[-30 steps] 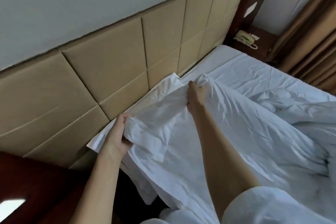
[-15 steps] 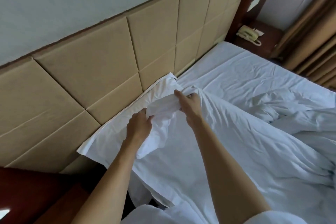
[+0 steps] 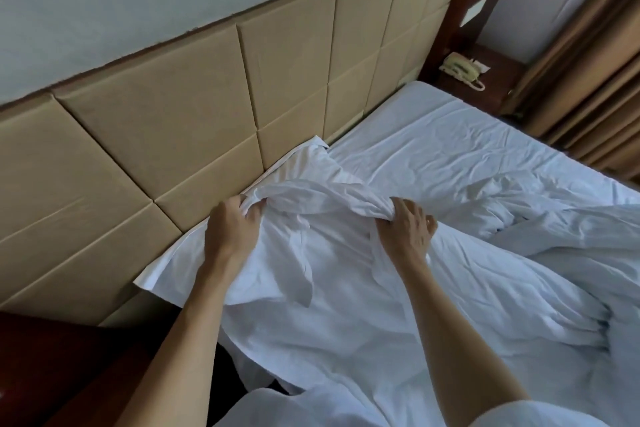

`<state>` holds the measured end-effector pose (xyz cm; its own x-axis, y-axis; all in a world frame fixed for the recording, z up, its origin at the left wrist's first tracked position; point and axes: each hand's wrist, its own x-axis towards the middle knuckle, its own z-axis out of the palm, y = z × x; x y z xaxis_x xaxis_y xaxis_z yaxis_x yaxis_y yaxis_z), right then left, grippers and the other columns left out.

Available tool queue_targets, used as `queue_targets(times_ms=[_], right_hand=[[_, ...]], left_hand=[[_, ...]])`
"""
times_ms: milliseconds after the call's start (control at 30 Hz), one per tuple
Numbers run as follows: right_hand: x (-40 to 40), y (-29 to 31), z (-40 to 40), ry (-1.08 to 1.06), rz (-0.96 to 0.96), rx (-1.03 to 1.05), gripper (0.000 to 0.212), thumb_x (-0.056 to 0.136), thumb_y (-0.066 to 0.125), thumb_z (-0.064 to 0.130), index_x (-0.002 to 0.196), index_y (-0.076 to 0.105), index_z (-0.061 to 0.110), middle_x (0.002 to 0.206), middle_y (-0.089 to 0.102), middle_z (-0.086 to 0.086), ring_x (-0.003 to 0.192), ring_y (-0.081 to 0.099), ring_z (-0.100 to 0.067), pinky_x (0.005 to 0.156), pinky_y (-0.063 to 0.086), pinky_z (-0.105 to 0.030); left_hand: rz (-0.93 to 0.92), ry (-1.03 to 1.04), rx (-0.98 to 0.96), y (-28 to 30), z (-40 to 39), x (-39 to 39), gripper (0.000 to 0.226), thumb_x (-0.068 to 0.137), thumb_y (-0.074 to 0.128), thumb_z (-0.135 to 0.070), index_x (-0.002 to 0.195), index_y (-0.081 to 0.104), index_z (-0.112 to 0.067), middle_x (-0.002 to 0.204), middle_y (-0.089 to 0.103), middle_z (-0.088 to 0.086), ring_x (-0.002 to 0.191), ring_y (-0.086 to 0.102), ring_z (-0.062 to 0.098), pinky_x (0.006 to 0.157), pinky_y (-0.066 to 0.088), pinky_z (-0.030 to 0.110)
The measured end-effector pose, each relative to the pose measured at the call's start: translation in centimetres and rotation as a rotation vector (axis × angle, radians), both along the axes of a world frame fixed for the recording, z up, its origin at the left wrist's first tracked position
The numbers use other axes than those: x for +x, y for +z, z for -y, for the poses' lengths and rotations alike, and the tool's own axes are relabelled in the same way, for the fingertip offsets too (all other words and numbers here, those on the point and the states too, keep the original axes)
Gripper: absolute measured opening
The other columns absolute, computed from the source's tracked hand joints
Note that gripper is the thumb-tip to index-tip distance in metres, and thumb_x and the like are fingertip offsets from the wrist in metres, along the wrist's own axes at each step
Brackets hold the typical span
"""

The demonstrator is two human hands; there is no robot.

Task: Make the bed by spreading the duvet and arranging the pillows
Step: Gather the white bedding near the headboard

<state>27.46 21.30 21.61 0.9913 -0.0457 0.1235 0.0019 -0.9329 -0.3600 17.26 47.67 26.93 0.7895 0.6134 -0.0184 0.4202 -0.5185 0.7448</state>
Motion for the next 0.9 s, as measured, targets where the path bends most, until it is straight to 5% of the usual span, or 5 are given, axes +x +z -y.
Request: queue_targets(times_ms=[133,367,700,900], right_hand=[[0.2,0.4,0.3,0.089,-0.197,0.011,0.025,0.093,0.047,0.034,0.102,0.06,0.014,0.105,0.068,-0.014,0.1,0.062,-0.038,0.075,0.042,-0.04],[1.3,3.7,-2.3,0.121,-0.088,0.011,0.025,0.091,0.05,0.034,0.087,0.063,0.013,0.092,0.069,-0.017,0.09,0.062,-0.041,0.068,0.04,-0.039],[4.9,8.3,-18.9,0.411,-0.055,0.128,0.021,0.089,0.051,0.031,0.075,0.059,0.018,0.082,0.067,-0.009,0.077,0.056,-0.033,0.063,0.034,-0.033],[5.6,6.6,-27.9,0.527,-0.089,0.179,0.023,0.084,0.054,0.032,0.069,0.059,0.015,0.074,0.066,-0.009,0.072,0.057,-0.036,0.056,0.036,-0.034]], left_hand=[[-0.012,0.01,0.013,-0.4,-0.7,-0.2,0.039,0.091,0.06,-0.037,0.058,0.049,-0.02,0.059,0.055,0.004,0.061,0.048,0.034,0.056,0.037,0.032],[0.013,0.095,-0.031,0.2,-3.2,-0.6,0.032,0.093,0.057,-0.031,0.069,0.058,-0.01,0.063,0.057,0.006,0.063,0.051,0.033,0.058,0.038,0.032],[0.045,0.441,-0.019,0.7,-14.4,-4.8,0.048,0.088,0.056,-0.041,0.055,0.037,-0.012,0.053,0.046,0.013,0.054,0.047,0.036,0.054,0.045,0.04],[-0.041,0.583,0.079,0.6,-20.1,-7.2,0.042,0.093,0.056,-0.035,0.064,0.054,-0.004,0.063,0.057,0.011,0.061,0.053,0.031,0.056,0.04,0.033]])
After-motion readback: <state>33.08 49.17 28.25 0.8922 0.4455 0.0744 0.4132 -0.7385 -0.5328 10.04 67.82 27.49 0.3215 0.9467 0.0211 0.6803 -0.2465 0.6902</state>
